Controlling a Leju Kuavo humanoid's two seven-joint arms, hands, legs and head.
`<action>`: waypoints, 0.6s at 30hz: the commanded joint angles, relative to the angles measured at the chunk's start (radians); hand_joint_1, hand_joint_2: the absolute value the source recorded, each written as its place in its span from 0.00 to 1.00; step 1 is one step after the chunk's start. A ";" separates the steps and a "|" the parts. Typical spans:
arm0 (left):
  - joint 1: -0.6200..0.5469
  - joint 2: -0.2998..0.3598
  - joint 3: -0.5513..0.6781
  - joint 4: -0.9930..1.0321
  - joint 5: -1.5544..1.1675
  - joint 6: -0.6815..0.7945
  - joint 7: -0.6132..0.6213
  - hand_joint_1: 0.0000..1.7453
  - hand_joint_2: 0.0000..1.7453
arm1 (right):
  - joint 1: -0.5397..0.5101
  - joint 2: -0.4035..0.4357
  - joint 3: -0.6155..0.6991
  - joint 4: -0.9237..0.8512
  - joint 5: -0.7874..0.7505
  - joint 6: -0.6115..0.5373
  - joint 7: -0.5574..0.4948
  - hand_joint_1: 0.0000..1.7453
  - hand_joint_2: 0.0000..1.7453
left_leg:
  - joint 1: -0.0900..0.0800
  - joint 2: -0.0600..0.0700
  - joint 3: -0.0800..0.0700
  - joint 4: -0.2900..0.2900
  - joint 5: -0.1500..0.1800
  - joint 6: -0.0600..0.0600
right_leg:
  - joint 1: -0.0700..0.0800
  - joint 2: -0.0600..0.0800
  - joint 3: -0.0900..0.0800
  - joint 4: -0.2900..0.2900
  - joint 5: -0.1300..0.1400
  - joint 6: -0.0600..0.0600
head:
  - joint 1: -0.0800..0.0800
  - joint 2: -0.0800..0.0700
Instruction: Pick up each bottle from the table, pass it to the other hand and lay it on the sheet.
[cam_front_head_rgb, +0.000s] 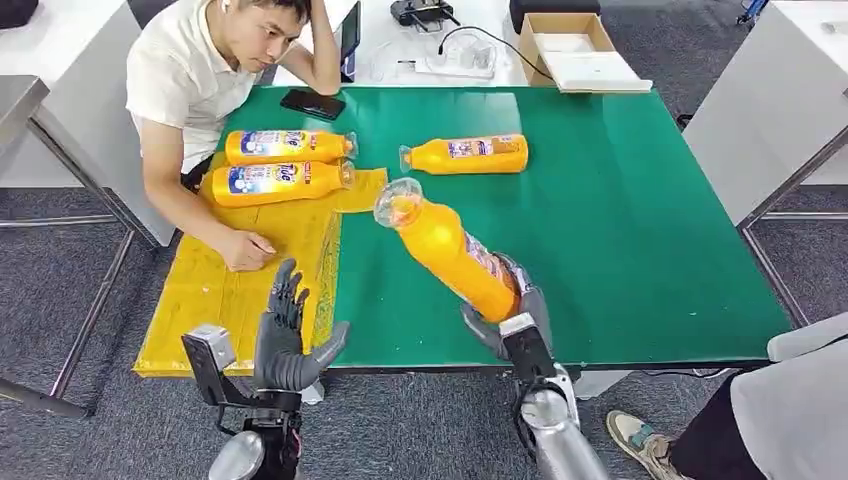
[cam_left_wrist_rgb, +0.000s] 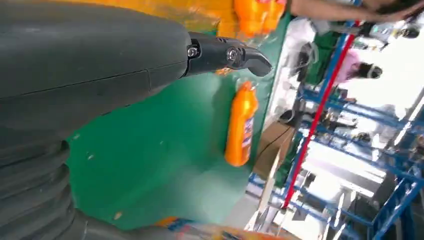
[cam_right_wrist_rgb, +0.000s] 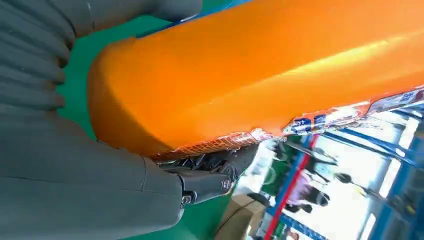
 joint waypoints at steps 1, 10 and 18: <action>-0.011 0.034 -0.128 0.113 0.084 -0.200 0.022 0.00 1.00 | -0.023 -0.026 0.209 0.031 0.057 0.037 -0.008 1.00 1.00 | 0.000 0.001 0.002 -0.001 0.000 -0.001 | 0.000 0.000 0.002 -0.001 0.000 -0.001 | 0.000 0.000; -0.022 0.010 -0.121 0.074 0.056 -0.219 -0.042 0.00 1.00 | -0.071 -0.011 0.311 0.190 0.099 0.109 -0.027 1.00 1.00 | 0.002 0.003 0.005 -0.001 -0.002 -0.002 | 0.002 0.001 0.004 -0.002 -0.001 -0.003 | 0.000 0.000; -0.030 -0.003 -0.096 0.032 0.042 -0.195 -0.066 0.00 1.00 | -0.086 0.014 0.353 0.298 0.138 0.102 -0.059 1.00 1.00 | 0.001 0.000 0.001 -0.001 -0.001 -0.002 | 0.001 -0.001 0.002 -0.001 -0.001 -0.002 | 0.001 0.000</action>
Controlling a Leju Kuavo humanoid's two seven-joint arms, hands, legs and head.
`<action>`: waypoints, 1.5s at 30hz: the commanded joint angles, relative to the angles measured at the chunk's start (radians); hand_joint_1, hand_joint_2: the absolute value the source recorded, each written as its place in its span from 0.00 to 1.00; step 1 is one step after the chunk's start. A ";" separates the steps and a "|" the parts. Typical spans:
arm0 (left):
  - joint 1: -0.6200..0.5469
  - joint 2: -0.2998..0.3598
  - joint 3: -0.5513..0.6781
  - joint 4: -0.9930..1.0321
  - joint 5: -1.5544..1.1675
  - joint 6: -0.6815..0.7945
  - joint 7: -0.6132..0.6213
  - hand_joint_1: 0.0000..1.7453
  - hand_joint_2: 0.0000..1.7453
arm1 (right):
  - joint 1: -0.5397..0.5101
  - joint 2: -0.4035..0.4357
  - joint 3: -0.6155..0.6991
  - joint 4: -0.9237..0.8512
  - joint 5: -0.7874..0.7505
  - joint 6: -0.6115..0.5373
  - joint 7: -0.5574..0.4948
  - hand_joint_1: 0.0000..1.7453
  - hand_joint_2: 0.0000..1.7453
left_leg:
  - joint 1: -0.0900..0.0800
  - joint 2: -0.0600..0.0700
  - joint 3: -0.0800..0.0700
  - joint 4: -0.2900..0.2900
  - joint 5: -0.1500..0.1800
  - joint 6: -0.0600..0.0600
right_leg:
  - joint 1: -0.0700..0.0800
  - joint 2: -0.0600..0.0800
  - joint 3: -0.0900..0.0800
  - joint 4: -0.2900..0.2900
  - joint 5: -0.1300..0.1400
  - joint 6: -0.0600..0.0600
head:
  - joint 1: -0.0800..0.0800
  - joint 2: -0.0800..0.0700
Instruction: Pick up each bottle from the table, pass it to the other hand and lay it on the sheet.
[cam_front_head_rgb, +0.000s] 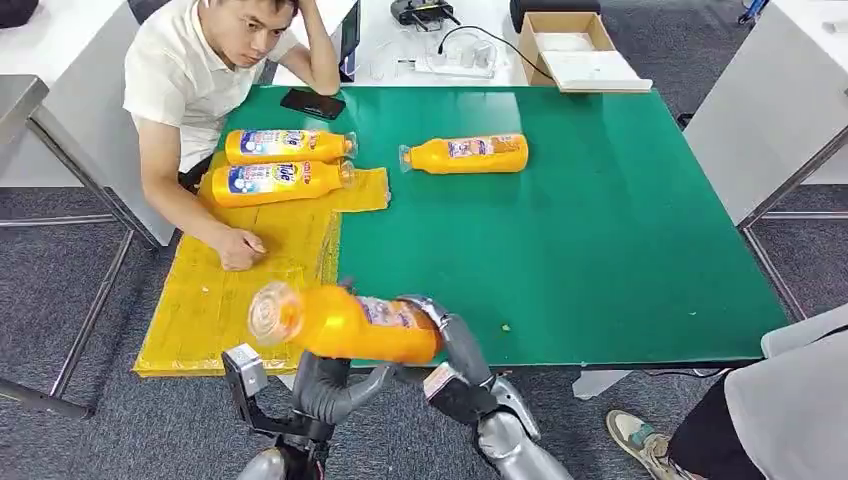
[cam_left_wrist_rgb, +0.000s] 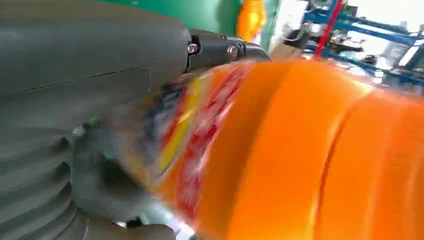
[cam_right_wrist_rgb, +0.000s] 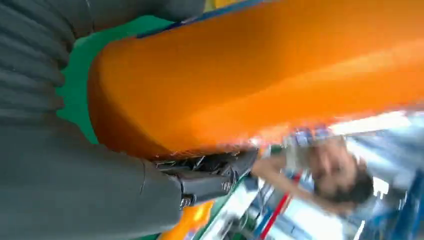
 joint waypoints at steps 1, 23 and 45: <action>-0.034 0.006 -0.004 -0.001 -0.008 0.013 -0.013 0.00 1.00 | -0.067 0.011 0.091 0.189 0.015 0.004 -0.015 1.00 1.00 | 0.001 0.001 0.005 -0.001 -0.001 -0.002 | 0.001 -0.001 0.005 -0.001 -0.001 -0.002 | 0.000 0.000; -0.060 0.007 0.023 0.078 0.066 -0.021 0.044 1.00 1.00 | -0.046 0.041 0.094 0.206 -0.025 -0.004 -0.039 0.07 1.00 | 0.000 0.000 0.003 -0.001 0.000 -0.001 | 0.001 -0.002 0.003 -0.001 -0.001 -0.002 | 0.000 0.000; -0.134 0.006 0.081 0.184 0.280 -0.128 0.143 1.00 1.00 | 0.002 -0.015 0.277 -0.093 -0.117 -0.097 -0.093 0.00 0.00 | 0.001 0.001 0.004 -0.001 -0.001 -0.002 | 0.001 -0.001 0.004 -0.001 -0.001 -0.002 | 0.000 0.000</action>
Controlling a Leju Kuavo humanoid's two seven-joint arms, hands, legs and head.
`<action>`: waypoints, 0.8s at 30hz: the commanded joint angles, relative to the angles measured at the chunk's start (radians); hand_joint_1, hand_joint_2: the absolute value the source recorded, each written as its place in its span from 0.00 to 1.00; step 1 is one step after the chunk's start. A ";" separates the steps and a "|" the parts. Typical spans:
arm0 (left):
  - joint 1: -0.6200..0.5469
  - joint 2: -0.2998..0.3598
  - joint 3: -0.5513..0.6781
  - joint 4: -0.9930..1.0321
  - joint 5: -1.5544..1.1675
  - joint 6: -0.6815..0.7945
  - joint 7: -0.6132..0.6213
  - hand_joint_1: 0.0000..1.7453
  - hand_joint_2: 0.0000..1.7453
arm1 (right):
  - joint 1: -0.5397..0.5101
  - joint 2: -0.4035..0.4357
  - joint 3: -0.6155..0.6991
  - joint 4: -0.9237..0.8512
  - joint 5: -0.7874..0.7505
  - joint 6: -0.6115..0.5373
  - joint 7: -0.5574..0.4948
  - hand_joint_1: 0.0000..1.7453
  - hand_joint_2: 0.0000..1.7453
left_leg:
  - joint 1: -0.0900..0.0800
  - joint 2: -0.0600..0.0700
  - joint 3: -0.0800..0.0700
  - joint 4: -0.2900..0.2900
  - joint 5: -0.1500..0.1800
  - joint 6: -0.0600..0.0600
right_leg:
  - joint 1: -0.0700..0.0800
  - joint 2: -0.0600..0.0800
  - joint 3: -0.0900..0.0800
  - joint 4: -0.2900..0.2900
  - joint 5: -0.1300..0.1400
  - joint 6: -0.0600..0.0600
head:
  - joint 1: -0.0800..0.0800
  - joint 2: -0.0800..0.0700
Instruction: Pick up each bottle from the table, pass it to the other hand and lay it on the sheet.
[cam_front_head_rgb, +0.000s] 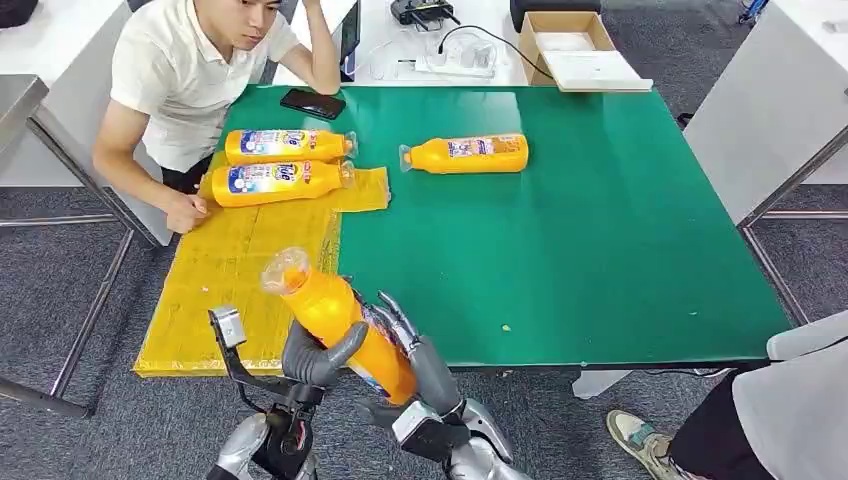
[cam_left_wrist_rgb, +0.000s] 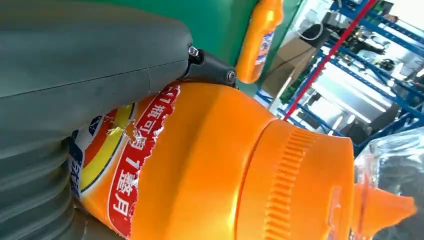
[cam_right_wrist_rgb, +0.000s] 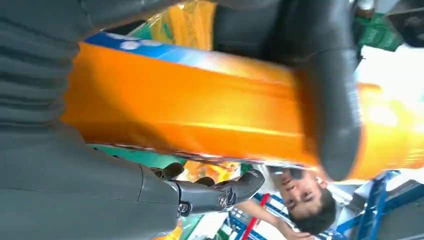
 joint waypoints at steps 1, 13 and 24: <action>-0.039 0.014 0.023 0.070 0.007 0.036 -0.020 1.00 1.00 | -0.006 -0.051 0.089 -0.119 -0.023 -0.051 -0.031 0.00 0.00 | 0.000 0.000 0.002 -0.001 0.000 -0.001 | 0.000 -0.001 0.002 0.000 -0.001 -0.001 | 0.000 0.000; -0.134 0.161 0.056 0.084 -0.826 0.433 -0.165 1.00 1.00 | 0.023 -0.158 0.122 -0.314 0.064 -0.367 -0.031 0.00 0.00 | 0.002 0.001 0.004 -0.001 -0.001 -0.002 | 0.002 -0.001 0.004 -0.001 -0.001 -0.002 | 0.000 0.000; -0.165 0.159 0.048 0.119 -0.948 0.476 -0.143 1.00 1.00 | 0.029 -0.161 0.118 -0.349 0.069 -0.421 -0.031 0.00 0.00 | 0.001 0.000 0.002 -0.001 0.000 -0.002 | 0.001 -0.002 0.002 0.000 -0.001 -0.002 | 0.000 0.000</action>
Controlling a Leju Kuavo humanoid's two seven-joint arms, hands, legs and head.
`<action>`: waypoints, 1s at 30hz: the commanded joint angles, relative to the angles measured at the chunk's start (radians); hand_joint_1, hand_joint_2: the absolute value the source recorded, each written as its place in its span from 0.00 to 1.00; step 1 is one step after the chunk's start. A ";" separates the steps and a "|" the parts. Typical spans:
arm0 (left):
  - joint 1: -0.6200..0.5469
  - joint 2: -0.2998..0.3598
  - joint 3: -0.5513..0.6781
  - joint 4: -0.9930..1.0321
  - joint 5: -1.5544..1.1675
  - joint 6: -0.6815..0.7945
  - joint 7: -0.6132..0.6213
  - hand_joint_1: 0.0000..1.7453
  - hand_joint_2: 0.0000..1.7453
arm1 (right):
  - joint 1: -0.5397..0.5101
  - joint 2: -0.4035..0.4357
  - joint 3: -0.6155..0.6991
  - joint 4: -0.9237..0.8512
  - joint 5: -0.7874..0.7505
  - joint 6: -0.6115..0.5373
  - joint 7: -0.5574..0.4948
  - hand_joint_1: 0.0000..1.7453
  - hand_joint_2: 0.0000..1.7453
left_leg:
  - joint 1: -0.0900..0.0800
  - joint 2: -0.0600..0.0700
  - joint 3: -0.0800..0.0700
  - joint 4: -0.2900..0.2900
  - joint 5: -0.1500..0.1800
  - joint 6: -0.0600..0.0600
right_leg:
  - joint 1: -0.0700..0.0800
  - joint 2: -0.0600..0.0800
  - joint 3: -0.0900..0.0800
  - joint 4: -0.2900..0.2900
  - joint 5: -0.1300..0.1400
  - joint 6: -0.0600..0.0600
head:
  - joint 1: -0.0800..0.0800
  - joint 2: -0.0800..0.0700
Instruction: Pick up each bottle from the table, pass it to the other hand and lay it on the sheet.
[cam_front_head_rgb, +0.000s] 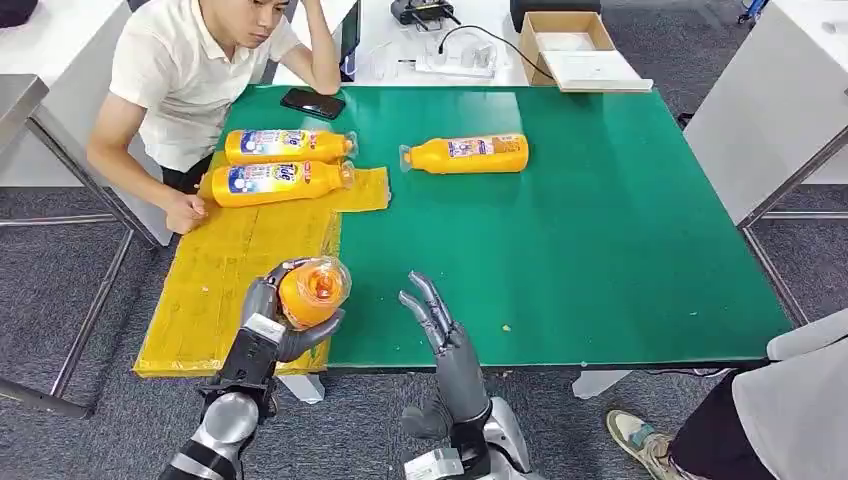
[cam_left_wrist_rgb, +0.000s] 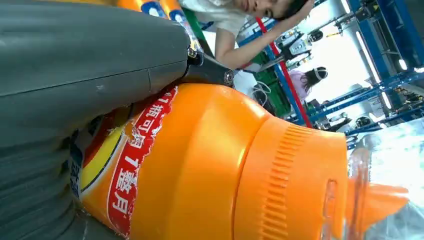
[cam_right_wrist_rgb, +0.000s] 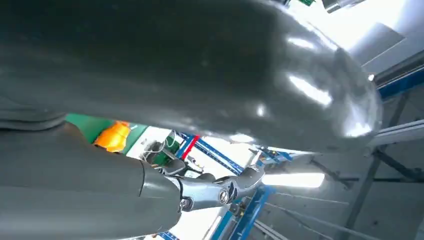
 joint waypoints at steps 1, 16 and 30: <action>-0.086 0.029 -0.006 0.096 -0.136 0.047 0.026 1.00 1.00 | -0.003 -0.044 0.029 -0.062 0.000 -0.067 -0.031 0.00 0.00 | 0.000 -0.001 0.002 0.000 0.000 -0.001 | 0.001 -0.002 0.002 0.000 -0.001 -0.001 | 0.000 0.000; -0.455 -0.020 -0.047 0.700 -0.636 0.102 0.260 1.00 1.00 | 0.000 0.002 0.030 -0.074 -0.067 -0.019 -0.031 0.00 0.00 | 0.002 -0.004 0.004 -0.001 0.001 -0.002 | 0.002 -0.006 0.005 0.000 -0.001 -0.002 | 0.000 0.000; -0.560 -0.079 -0.112 0.958 -0.817 0.028 0.450 1.00 1.00 | 0.026 0.026 0.018 -0.038 -0.075 0.001 -0.031 0.00 0.00 | 0.002 0.000 0.004 0.000 -0.001 -0.002 | 0.002 -0.002 0.005 0.000 -0.001 -0.002 | 0.000 0.000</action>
